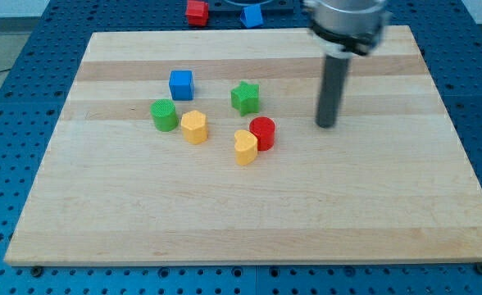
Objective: Move the yellow hexagon to the right of the green circle
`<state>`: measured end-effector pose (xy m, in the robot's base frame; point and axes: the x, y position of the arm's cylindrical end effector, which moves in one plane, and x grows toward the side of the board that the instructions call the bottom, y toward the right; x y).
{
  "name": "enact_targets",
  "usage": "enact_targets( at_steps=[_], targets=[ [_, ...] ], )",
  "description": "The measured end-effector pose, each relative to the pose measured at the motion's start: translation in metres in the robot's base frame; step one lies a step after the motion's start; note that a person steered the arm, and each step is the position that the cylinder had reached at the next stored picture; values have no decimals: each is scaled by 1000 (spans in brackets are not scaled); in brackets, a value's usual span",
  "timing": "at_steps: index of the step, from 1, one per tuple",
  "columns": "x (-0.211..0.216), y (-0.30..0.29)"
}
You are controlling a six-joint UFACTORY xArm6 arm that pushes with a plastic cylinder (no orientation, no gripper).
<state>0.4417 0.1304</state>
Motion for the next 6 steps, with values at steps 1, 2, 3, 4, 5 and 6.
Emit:
enact_targets(
  at_steps=[1, 2, 3, 4, 5, 6],
  targets=[
    [94, -77],
    [98, -186],
    [38, -244],
    [11, -225],
    [0, -203],
    [73, -210]
  ],
)
